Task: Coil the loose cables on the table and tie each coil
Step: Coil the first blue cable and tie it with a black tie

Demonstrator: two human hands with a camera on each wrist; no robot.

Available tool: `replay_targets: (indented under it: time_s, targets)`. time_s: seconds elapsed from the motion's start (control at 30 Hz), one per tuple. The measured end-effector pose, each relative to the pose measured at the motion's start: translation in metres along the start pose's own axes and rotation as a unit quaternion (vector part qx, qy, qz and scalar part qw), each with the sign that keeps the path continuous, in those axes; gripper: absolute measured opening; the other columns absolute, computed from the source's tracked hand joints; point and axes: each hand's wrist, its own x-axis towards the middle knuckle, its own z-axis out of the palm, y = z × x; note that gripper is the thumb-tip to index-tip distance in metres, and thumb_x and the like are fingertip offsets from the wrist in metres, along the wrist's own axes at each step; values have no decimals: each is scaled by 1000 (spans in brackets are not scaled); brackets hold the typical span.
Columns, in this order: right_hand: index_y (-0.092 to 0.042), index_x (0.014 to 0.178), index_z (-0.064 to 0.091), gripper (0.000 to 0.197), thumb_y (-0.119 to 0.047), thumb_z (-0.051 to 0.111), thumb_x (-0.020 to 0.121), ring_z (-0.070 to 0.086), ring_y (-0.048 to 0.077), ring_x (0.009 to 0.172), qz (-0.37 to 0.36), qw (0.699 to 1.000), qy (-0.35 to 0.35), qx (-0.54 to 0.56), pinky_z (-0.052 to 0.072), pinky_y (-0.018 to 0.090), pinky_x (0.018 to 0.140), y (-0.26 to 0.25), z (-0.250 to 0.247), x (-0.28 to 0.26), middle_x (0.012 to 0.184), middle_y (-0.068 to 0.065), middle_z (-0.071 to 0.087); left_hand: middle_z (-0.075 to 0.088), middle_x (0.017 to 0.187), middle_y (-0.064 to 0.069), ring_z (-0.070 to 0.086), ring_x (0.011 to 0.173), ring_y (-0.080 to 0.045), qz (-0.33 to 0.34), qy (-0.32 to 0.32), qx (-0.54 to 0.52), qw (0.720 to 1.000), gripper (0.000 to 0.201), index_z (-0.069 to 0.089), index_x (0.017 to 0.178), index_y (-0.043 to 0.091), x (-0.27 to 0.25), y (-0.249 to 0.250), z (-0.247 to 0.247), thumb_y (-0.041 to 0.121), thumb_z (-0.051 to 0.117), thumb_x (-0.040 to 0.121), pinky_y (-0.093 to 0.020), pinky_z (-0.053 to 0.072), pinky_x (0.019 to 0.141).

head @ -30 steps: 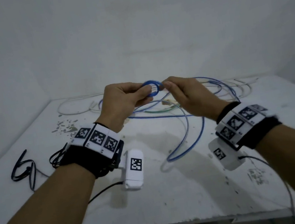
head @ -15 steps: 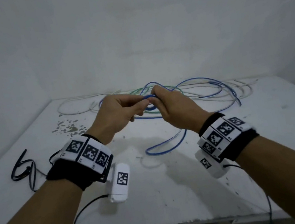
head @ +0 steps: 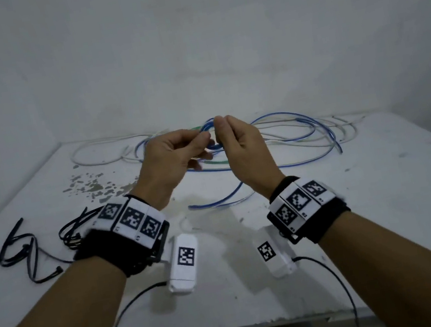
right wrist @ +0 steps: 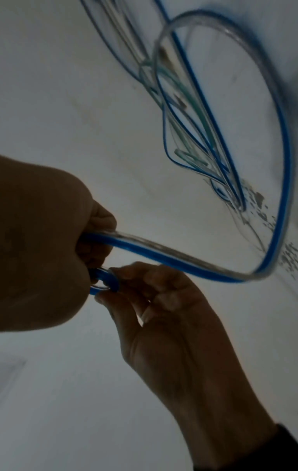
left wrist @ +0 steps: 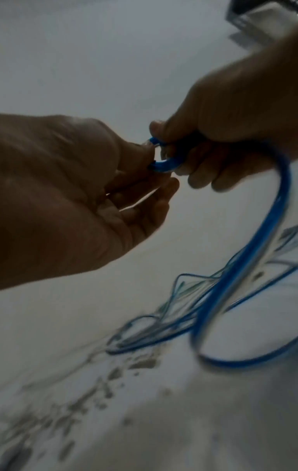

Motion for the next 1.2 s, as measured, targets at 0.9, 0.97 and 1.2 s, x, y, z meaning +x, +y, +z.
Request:
replay_targets:
  time_s: [0.9, 0.97, 1.2]
  targets:
    - [-11, 80, 49, 39, -35, 34, 108, 41, 16, 60, 114, 981, -9, 157, 33, 27, 57, -18, 13, 13, 69, 6, 44, 75, 77, -4, 69, 69, -14, -31, 64, -134, 988, 16, 73, 88, 4, 5, 15, 11, 14, 62, 94, -20, 56, 69]
    - [-16, 76, 51, 40, -29, 32, 109, 44, 0, 54, 85, 991, -24, 105, 35, 17, 56, -17, 8, 15, 62, -10, 48, 75, 82, -6, 70, 72, -16, -42, 49, -111, 992, 16, 73, 92, 4, 3, 14, 11, 15, 61, 95, -21, 56, 68]
    - [-19, 67, 48, 42, -32, 40, 107, 36, 4, 55, 12, 987, -142, -72, 31, 17, 56, -10, -13, 26, 62, -6, 41, 74, 78, -7, 69, 66, -15, -15, -14, 82, 996, 13, 75, 93, 5, 11, 24, -11, 15, 66, 92, -24, 57, 67]
